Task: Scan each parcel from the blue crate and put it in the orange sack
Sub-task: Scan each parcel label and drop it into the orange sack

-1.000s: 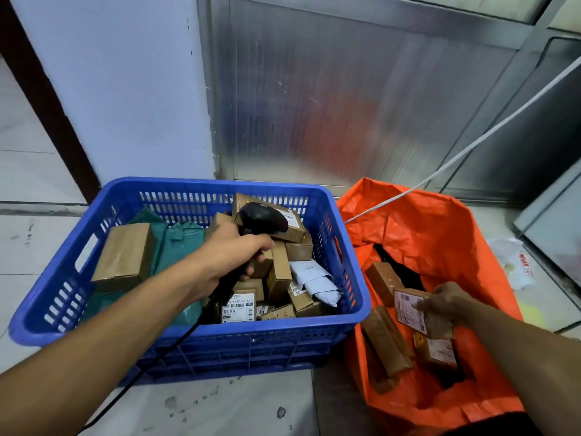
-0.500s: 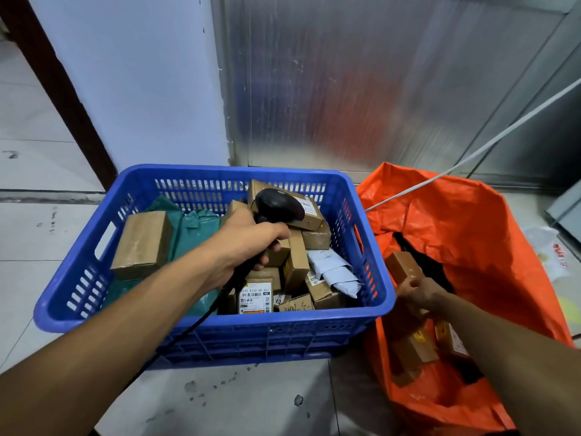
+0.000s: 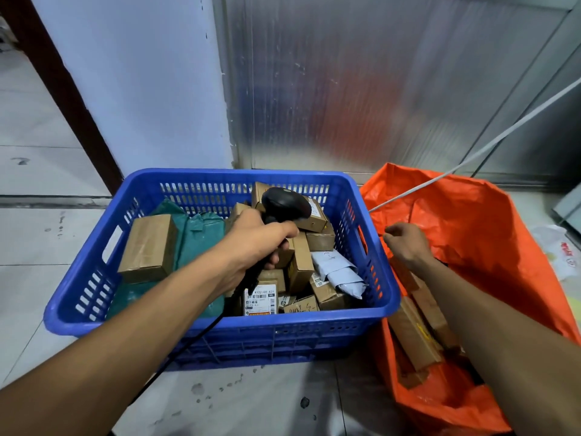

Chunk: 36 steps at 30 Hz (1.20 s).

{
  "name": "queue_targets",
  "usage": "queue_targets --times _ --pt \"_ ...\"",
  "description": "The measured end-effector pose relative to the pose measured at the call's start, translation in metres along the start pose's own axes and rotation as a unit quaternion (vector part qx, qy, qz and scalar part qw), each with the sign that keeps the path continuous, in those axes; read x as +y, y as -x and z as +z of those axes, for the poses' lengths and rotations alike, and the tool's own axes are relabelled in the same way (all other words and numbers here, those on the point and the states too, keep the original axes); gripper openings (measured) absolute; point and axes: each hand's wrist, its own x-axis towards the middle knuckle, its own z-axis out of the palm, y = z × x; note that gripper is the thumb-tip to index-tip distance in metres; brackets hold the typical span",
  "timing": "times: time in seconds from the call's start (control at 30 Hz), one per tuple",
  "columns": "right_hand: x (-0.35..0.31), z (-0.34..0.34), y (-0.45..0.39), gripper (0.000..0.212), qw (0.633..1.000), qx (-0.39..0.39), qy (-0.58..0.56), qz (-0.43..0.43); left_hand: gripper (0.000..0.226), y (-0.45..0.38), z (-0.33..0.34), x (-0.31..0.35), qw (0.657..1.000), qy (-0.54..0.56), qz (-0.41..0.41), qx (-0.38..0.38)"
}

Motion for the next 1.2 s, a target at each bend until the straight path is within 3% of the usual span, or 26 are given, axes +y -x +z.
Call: queue_targets --times 0.1,0.27,0.4,0.47,0.63,0.73,0.83,1.03,1.2 --pt "-0.020 0.009 0.002 0.022 0.999 -0.022 0.022 -0.029 0.013 0.000 0.001 0.002 1.000 0.010 0.001 0.001" --pt "-0.042 0.034 0.010 0.033 0.988 0.030 0.137 -0.063 0.008 -0.001 -0.001 0.003 0.999 0.028 0.004 0.016" --pt "-0.067 0.069 0.028 0.029 0.973 0.003 0.198 -0.117 0.008 -0.002 -0.007 0.003 0.998 0.040 0.006 0.040" --pt "-0.073 0.090 0.038 0.030 0.970 -0.048 0.204 -0.123 0.007 -0.002 -0.008 0.004 0.998 0.047 0.006 0.042" --pt "-0.075 0.143 0.054 0.054 0.947 -0.267 0.175 -0.048 0.012 -0.005 -0.007 0.003 0.998 0.043 0.003 0.044" --pt "-0.070 0.159 0.053 0.054 0.938 -0.308 0.162 -0.006 0.009 -0.004 -0.008 0.003 0.999 0.043 -0.001 0.027" --pt "-0.064 0.163 0.050 0.052 0.943 -0.306 0.130 0.007 0.013 -0.003 -0.011 0.004 0.999 0.045 -0.002 0.025" --pt "-0.061 0.157 0.054 0.032 0.966 -0.232 0.109 -0.032 0.019 -0.003 -0.010 0.005 0.999 0.043 0.000 0.028" --pt "-0.068 0.141 0.059 0.022 0.977 -0.174 0.088 -0.082 0.009 0.000 -0.009 0.007 0.999 0.036 0.007 0.020"
